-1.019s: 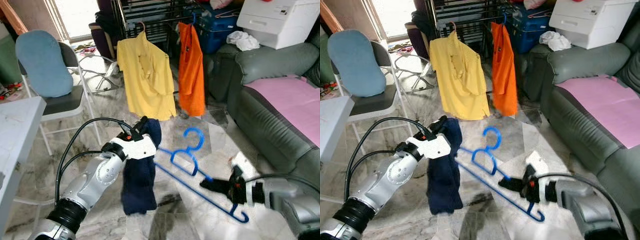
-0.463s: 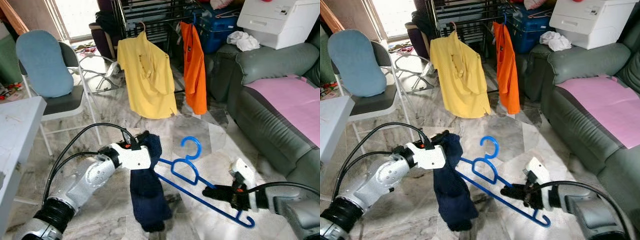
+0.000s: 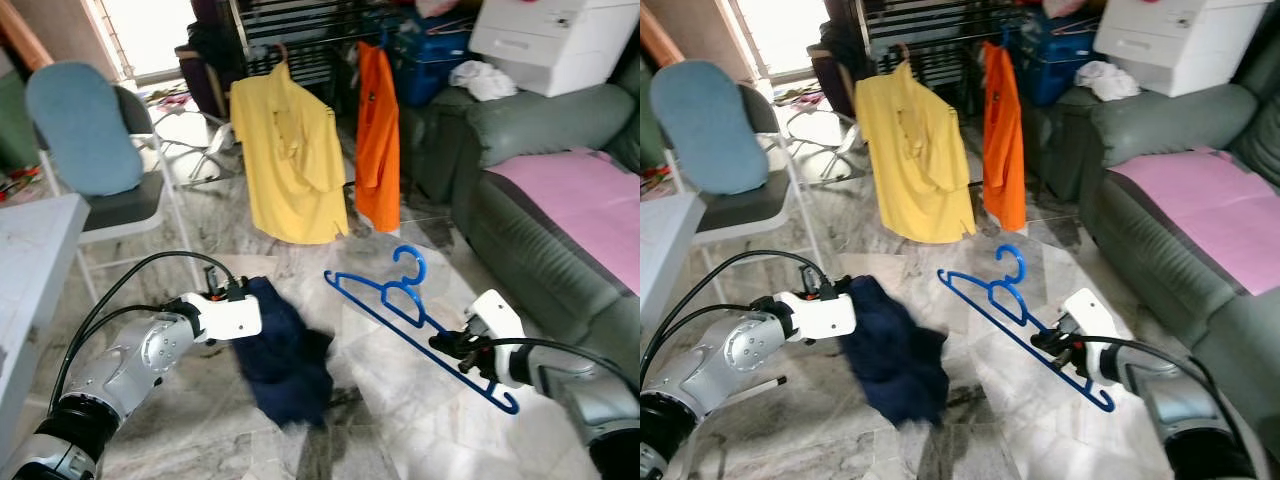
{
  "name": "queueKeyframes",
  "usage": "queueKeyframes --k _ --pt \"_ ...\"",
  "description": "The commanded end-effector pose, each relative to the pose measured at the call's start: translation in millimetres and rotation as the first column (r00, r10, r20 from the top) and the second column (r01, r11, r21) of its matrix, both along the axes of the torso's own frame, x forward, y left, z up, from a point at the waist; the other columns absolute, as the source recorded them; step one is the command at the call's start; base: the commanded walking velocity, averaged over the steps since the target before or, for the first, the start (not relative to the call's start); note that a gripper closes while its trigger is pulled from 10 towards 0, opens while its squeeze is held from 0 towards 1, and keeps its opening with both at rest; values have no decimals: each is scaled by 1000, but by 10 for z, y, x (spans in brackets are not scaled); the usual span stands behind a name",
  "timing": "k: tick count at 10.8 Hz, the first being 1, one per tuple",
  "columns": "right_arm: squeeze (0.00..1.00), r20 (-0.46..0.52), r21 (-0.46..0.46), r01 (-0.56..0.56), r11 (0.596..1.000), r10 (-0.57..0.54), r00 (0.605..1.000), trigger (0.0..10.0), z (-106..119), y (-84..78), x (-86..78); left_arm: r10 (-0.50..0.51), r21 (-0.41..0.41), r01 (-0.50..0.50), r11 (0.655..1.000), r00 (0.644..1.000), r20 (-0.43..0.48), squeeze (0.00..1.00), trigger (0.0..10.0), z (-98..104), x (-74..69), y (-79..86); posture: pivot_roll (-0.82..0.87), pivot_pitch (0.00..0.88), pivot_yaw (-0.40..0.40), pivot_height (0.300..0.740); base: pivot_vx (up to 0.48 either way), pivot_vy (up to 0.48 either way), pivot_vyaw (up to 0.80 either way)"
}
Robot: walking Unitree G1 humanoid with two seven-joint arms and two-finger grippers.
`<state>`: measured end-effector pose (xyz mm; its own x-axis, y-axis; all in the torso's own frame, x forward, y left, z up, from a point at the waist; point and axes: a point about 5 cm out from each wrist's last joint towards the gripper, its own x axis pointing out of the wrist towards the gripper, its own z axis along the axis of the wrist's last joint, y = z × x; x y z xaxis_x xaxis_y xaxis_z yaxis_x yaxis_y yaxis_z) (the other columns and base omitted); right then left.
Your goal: Hang hanger
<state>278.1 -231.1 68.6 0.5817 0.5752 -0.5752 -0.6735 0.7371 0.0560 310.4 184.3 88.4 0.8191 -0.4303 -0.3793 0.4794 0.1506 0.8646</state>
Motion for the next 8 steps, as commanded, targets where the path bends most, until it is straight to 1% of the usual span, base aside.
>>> queueKeyframes --k 1,2,3,4,5,6,7,8 --pt "0 27 26 -79 997 78 997 10000 95 60 -3 35 10 -35 999 998 49 0 10000 113 72 76 -118 0 91 740 0 0 0" --pt "0 36 13 -163 987 162 986 10000 168 35 -46 68 21 -70 997 995 77 0 10000 96 107 103 -121 0 94 740 0 0 0" --pt "0 68 33 -193 981 191 979 10000 299 -1 -39 78 1 -79 997 993 92 0 10000 110 121 89 -123 0 94 740 0 0 0" --pt "0 96 55 -223 973 217 972 10000 452 -43 -27 75 9 -76 997 994 78 0 10000 91 125 79 -127 0 96 740 0 0 0" --pt "0 98 48 -262 964 257 961 10000 552 -89 -50 83 26 -84 996 994 67 0 10000 65 135 90 -127 0 96 740 0 0 0" --pt "0 100 54 -290 956 284 954 10000 649 -132 -76 85 24 -87 996 994 71 0 10000 59 142 96 -132 0 100 740 0 0 0" --pt "0 102 74 -305 950 297 950 10000 687 -124 -92 70 17 -72 997 995 70 0 10000 58 137 78 -135 0 101 740 0 0 0" --pt "0 97 77 -315 946 307 947 10000 674 -97 -107 52 -21 -51 998 997 64 0 10000 64 122 30 -134 0 102 740 0 0 0"
